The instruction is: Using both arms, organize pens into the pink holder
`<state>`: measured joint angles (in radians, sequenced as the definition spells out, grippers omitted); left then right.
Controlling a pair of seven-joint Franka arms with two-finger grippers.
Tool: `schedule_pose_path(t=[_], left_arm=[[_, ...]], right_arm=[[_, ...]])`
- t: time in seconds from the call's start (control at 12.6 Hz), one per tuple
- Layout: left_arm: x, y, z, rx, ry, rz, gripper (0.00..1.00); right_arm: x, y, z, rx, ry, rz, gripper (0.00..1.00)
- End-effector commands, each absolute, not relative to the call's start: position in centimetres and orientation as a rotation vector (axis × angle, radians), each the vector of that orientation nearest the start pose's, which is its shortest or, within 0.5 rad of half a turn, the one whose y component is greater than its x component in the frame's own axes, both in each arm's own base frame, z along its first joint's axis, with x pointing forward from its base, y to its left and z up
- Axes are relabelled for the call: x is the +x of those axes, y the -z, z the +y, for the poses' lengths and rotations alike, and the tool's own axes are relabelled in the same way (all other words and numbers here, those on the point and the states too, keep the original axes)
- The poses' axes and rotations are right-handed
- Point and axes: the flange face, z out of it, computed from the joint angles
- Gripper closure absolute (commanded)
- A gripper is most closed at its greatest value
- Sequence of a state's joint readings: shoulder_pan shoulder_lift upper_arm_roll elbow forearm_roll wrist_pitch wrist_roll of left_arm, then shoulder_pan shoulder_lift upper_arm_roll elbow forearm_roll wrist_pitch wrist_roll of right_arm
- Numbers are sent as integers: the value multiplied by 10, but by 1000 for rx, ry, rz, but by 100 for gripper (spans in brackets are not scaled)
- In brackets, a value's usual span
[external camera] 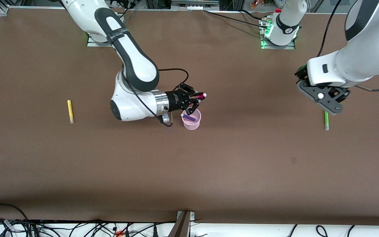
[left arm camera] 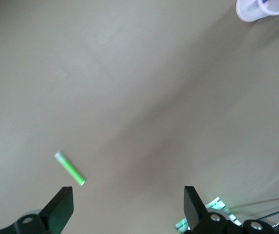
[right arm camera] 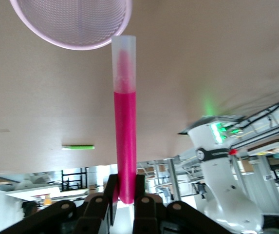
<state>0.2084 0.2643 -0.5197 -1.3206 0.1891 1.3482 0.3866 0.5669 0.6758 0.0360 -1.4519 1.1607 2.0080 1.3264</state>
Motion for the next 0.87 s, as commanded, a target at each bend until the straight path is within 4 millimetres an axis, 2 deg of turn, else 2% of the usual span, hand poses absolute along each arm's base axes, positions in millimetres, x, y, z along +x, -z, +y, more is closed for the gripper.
schedule_pose_path(t=[0.0, 0.08, 0.16, 0.32, 0.4, 0.56, 0.63, 0.79], left_arm=[[601, -606, -77, -2933, -266, 853, 0], [605, -619, -67, -2970, -127, 755, 0], [602, -616, -52, -3070, -66, 563, 0], [582, -617, -28, -3138, 10, 220, 0], [564, -624, -20, -3126, 33, 176, 0], [539, -617, -9, -3102, 105, 157, 0], [534, -617, -3, -3099, 122, 148, 0], [537, -615, -8, -3099, 106, 153, 0]], right_arm=[[578, -305, 464, -1828, -1167, 1487, 100], [581, -297, 464, -1825, -1151, 1493, 100], [580, -290, 466, -1815, -1164, 1489, 100], [579, -281, 467, -1786, -1182, 1456, 100], [580, -276, 467, -1775, -1187, 1445, 100], [580, -270, 466, -1779, -1181, 1424, 100], [582, -265, 463, -1785, -1174, 1417, 100], [583, -255, 460, -1788, -1175, 1419, 100]])
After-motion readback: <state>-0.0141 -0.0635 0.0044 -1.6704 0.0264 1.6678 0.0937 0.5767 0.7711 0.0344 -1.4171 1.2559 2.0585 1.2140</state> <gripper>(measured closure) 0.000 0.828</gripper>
